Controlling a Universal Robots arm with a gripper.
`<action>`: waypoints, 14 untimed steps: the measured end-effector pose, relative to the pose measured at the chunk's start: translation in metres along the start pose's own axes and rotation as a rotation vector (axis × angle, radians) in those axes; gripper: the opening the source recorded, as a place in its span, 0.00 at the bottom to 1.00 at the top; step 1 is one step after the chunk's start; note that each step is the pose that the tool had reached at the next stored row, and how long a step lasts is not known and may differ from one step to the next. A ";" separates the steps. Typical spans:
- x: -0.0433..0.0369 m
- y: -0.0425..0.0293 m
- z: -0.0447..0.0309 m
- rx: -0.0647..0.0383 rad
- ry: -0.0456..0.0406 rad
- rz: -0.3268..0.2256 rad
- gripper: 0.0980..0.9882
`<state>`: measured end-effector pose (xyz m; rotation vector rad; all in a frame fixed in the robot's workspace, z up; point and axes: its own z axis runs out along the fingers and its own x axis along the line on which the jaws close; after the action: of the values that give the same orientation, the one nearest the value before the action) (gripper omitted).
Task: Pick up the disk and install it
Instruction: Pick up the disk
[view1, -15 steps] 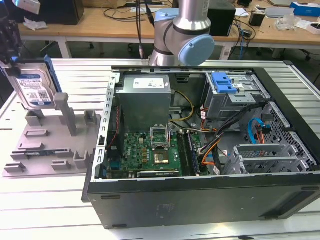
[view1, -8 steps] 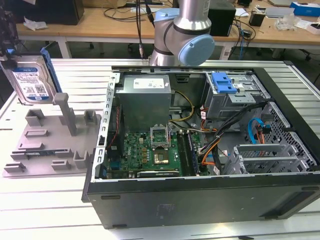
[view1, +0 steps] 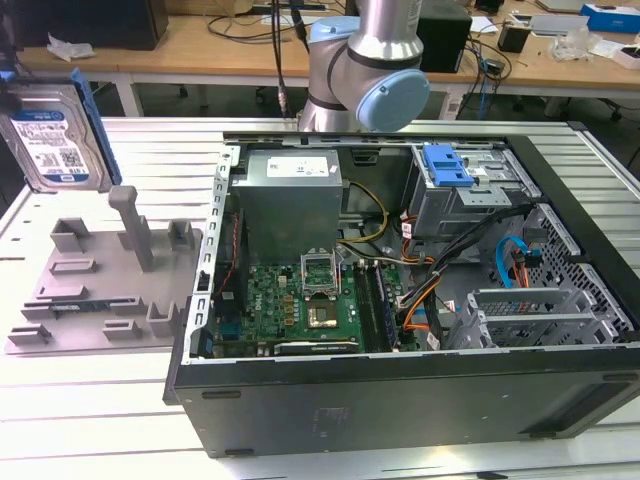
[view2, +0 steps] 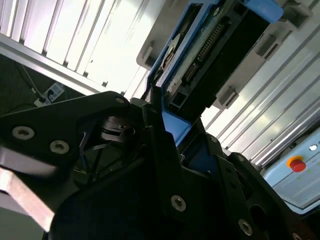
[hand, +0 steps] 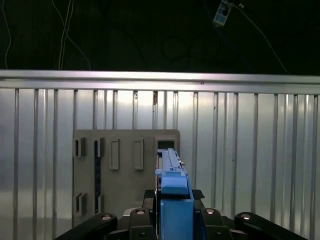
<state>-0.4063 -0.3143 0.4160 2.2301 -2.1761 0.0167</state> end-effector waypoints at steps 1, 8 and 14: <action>0.0001 0.0000 -0.0031 0.000 0.0001 0.000 0.30; 0.0008 0.0003 -0.0314 0.000 0.0000 0.000 0.30; 0.0016 0.0006 -0.0540 0.000 0.0000 0.000 0.30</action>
<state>-0.4063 -0.3145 0.4700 2.2300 -2.1764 0.0167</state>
